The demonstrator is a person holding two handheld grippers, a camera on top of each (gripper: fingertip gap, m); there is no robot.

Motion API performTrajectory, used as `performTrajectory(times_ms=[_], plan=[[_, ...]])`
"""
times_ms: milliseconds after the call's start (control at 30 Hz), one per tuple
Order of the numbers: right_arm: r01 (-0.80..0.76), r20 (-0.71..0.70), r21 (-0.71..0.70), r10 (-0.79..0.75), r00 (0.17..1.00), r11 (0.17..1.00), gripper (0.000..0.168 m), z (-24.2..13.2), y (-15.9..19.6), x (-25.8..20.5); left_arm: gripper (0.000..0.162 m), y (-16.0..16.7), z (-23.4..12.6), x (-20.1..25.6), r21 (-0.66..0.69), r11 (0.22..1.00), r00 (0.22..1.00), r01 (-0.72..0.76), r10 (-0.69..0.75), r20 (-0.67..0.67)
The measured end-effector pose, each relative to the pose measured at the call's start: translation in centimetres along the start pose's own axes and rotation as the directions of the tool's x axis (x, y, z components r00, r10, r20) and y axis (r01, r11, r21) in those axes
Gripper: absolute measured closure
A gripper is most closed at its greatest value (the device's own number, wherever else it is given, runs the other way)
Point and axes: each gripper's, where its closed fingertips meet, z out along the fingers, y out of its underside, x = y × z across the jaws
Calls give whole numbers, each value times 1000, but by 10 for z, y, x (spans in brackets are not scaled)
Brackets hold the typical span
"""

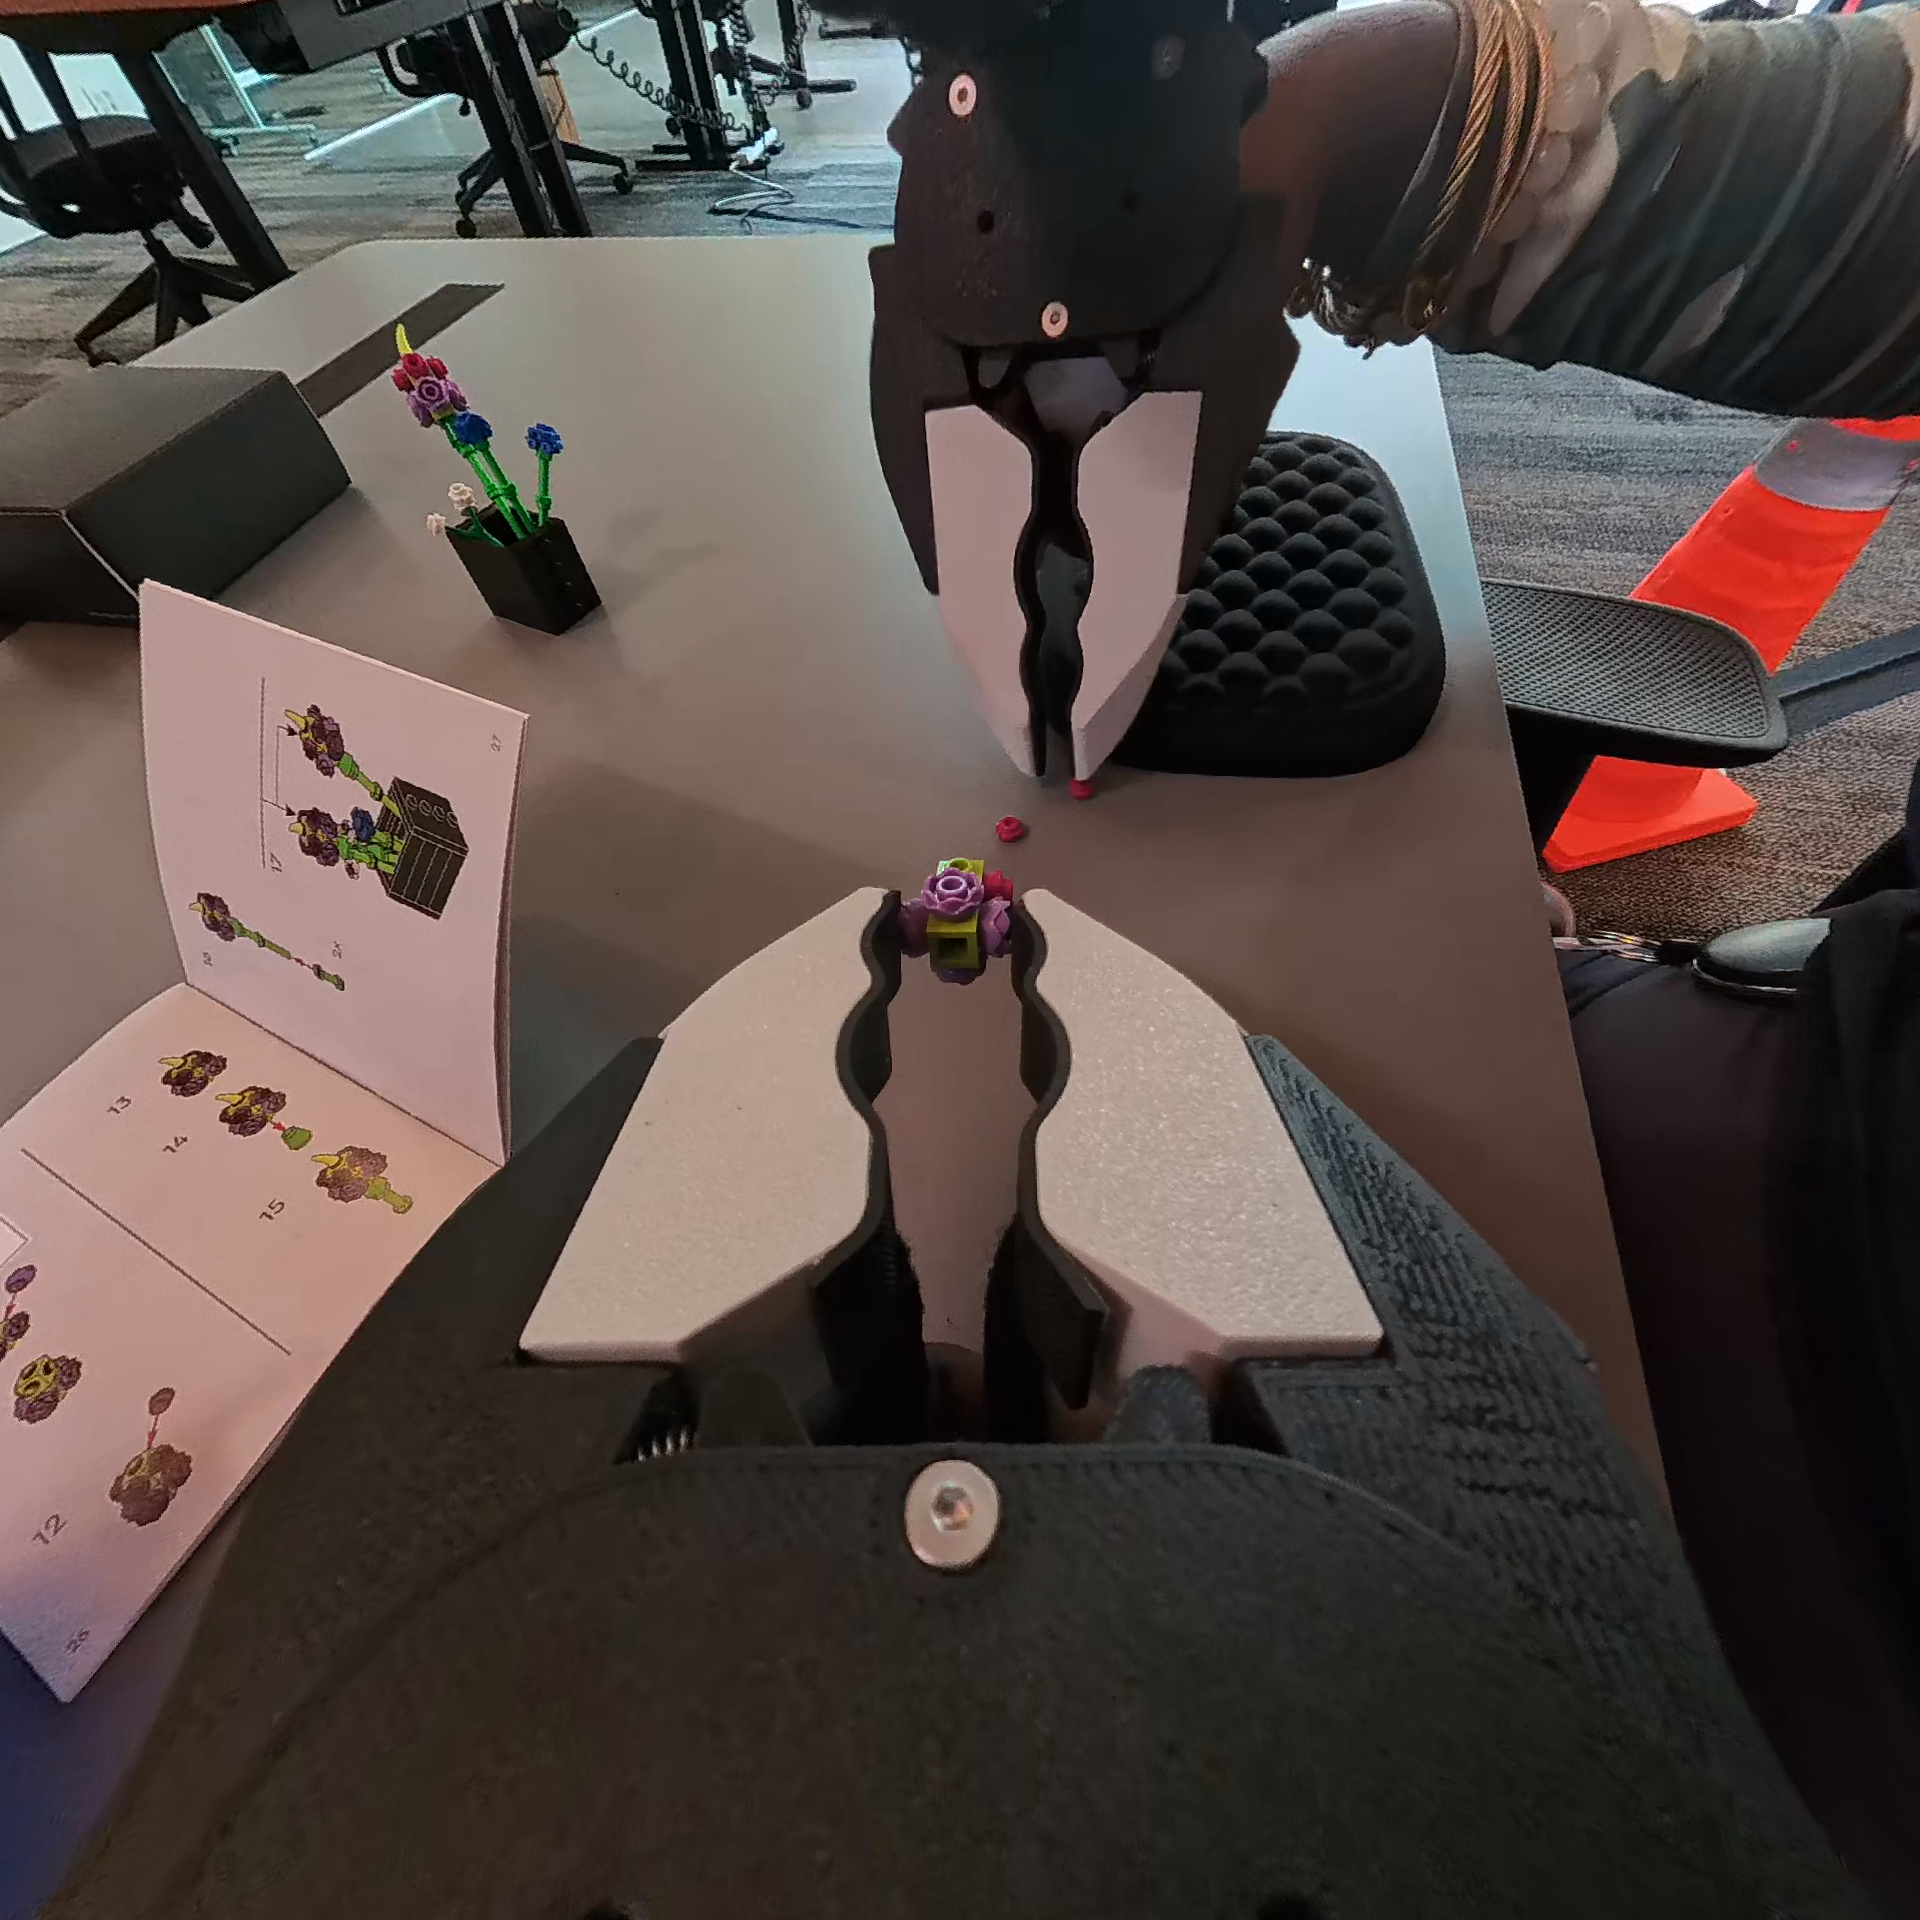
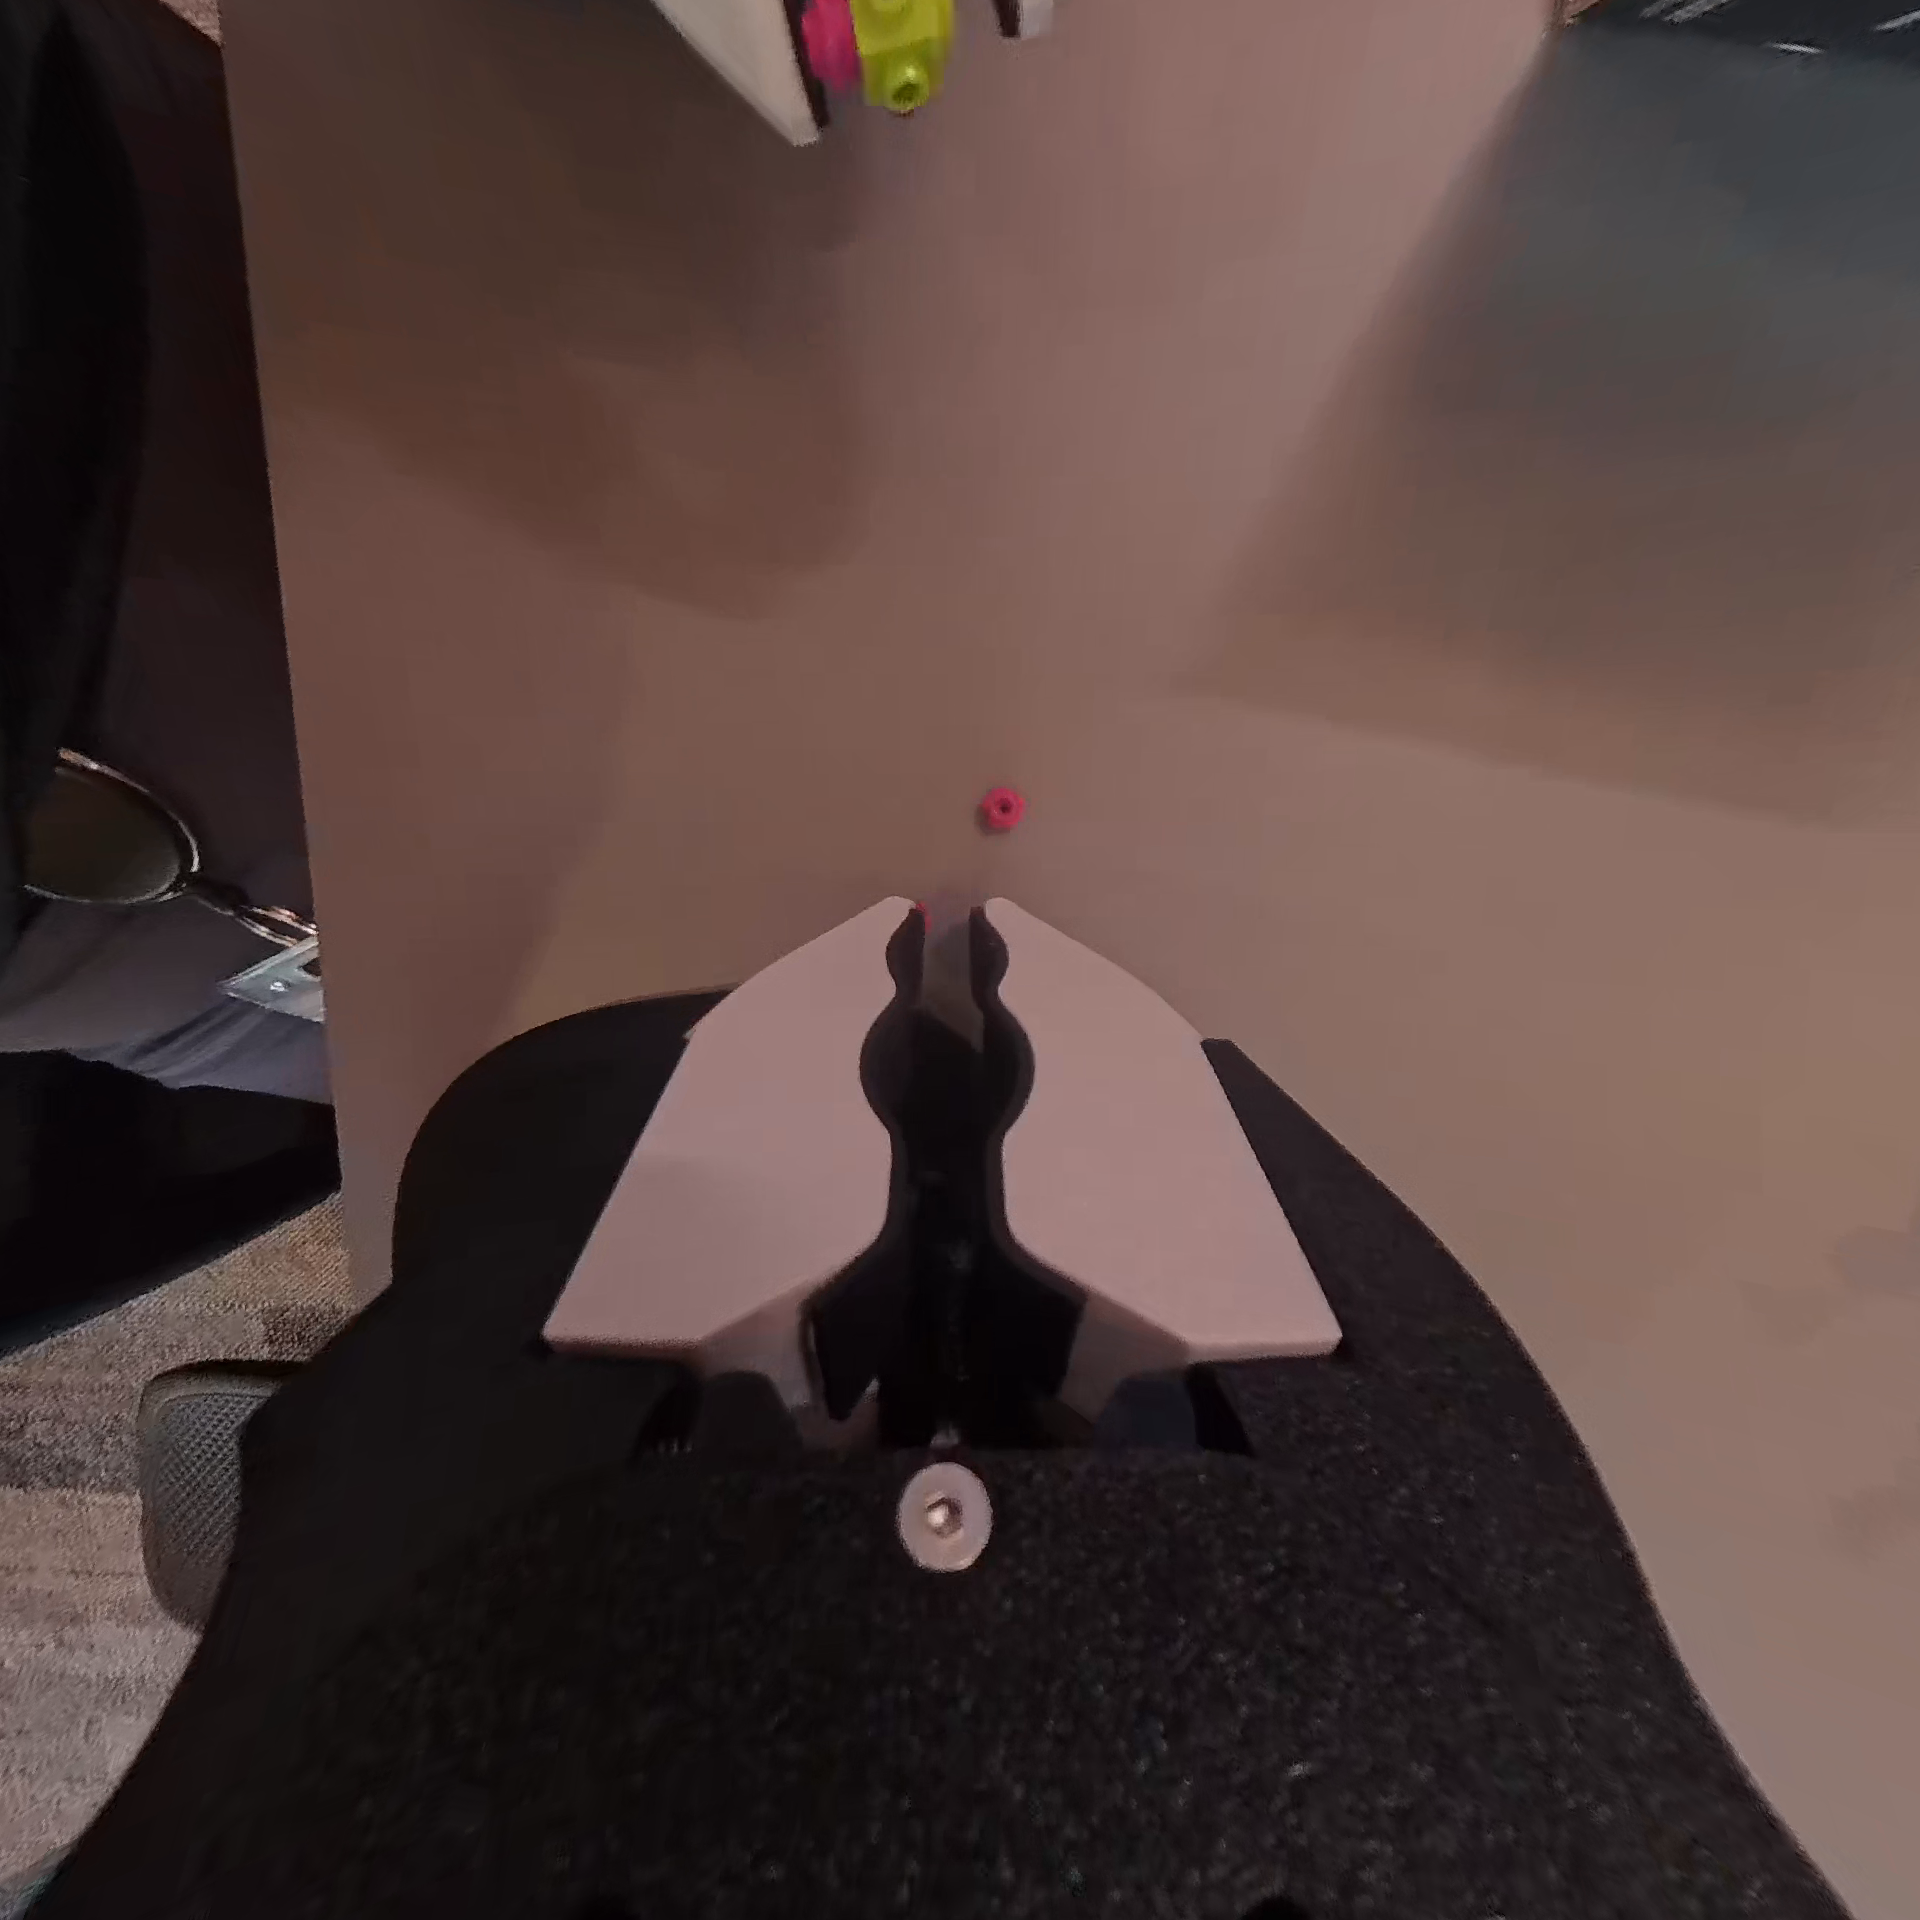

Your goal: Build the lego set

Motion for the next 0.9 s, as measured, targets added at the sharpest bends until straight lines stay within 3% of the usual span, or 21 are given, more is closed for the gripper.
performTrajectory(times_ms=[400,900], plan=[[93,-20,-70,-95,995,993,160,-1,1,-8,142,0,0,0,5,1000,1000,-2,2,3],[80,-8,-74,-81,997,994,163,3,3,-8,142,0,0,1,3,1000,1000,-8,8,3]])
